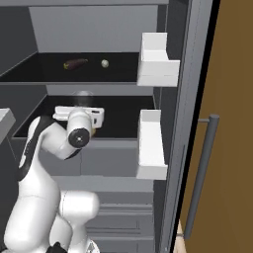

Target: Move the radish and eggplant from the second highest shelf to the top shelf to make space. Then, place the pitcher from the counter on the cleared second highest shelf.

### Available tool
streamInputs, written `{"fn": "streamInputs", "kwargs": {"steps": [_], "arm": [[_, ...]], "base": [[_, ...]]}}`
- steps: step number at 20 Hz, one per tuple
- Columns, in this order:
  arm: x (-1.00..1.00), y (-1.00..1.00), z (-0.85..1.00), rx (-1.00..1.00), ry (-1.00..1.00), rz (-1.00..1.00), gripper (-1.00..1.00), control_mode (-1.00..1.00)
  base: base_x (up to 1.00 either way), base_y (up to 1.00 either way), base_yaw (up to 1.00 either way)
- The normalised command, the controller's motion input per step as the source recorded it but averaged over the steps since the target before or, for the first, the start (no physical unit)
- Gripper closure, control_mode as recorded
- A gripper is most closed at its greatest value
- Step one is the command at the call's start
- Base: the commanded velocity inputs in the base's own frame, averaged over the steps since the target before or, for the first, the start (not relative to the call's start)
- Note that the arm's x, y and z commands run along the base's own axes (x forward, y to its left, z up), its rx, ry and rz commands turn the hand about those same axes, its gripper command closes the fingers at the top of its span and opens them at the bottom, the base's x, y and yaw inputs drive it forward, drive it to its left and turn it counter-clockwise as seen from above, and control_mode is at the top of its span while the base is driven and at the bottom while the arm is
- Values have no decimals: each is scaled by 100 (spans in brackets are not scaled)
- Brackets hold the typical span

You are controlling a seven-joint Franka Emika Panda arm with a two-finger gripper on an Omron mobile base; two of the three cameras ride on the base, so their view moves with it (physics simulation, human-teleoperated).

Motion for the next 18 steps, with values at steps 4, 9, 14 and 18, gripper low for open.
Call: {"fn": "streamInputs", "kwargs": {"steps": [4, 9, 14, 18], "arm": [[44, 13, -18, 0, 0, 0, 100, -100], [43, 4, -10, 0, -3, 0, 100, -100], [39, 1, -19, 0, -9, 0, 100, -100], [34, 1, -33, 0, -14, 0, 100, -100]], "base": [[0, 0, 0], [0, 0, 0], [0, 0, 0], [0, 0, 0]]}}
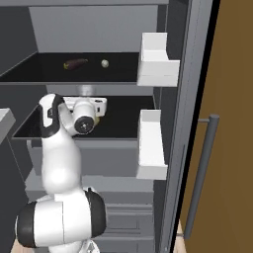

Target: Move the radish and eggplant from the second highest shelf to the top shelf to make space. Then, place the pitcher from the counter on the cleared second highest shelf.

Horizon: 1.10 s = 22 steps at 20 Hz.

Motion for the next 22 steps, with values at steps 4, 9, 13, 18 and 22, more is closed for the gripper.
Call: {"fn": "streamInputs", "kwargs": {"steps": [4, 9, 13, 18, 22], "arm": [[28, 7, -41, -2, -20, 0, 100, -100], [20, 12, -50, -5, -22, 0, 100, -100], [1, 3, -73, -8, -18, 0, 100, -100], [-3, -1, -60, -5, -6, 0, -100, -100], [-15, -4, -3, 0, 0, 0, -100, -100]], "base": [[0, 0, 0], [0, 0, 0], [0, 0, 0], [0, 0, 0], [0, 0, 0]]}}
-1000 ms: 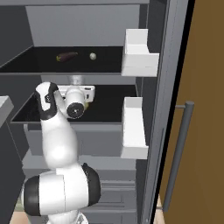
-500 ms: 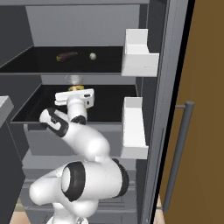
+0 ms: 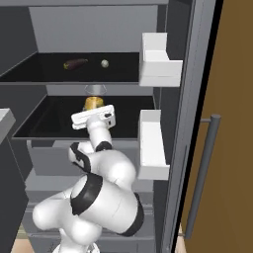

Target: Move the radish and eggplant from the second highest shelf to the top shelf to make space. Then, place the pitcher from the counter on the cleared second highest shelf.

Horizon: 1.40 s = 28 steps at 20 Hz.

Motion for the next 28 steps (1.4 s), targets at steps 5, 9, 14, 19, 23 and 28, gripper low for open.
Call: {"fn": "streamInputs", "kwargs": {"steps": [5, 9, 14, 19, 23, 28], "arm": [[-53, 1, 7, -2, 0, 0, -100, -100], [-64, 18, 44, -6, 0, 0, -100, -100], [-68, 38, 68, -10, 0, 0, -100, -100], [-66, 11, 47, -6, 6, -7, -100, -100], [-77, 0, 29, 0, 17, -16, -100, -100], [-59, -1, 63, 0, 27, -12, -100, -100]], "base": [[0, 0, 0], [0, 0, 0], [0, 0, 0], [0, 0, 0], [0, 0, 0], [0, 0, 0]]}}
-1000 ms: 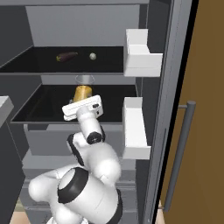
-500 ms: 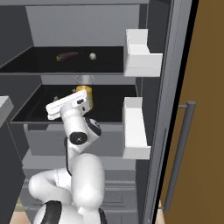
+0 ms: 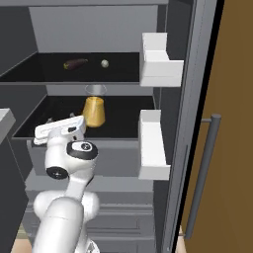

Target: Move the radish and eggplant from the second highest shelf to the top shelf to make space. Then, place the pitcher from the counter on the cleared second highest shelf.

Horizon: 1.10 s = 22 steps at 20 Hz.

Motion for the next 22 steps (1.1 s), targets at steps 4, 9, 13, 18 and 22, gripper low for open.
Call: {"fn": "streamInputs", "kwargs": {"steps": [4, 9, 13, 18, 22], "arm": [[-40, 0, 100, 0, 30, -8, -100, -100], [-24, -7, 100, 0, 33, -8, -100, -100], [-43, -24, 78, 0, 31, -5, -100, -100], [-74, -48, 38, 3, 17, 0, -100, -100], [-90, -51, 51, 17, 17, 13, -100, -100]], "base": [[0, 0, 0], [0, 0, 0], [0, 0, 0], [0, 0, 0], [0, 0, 0]]}}
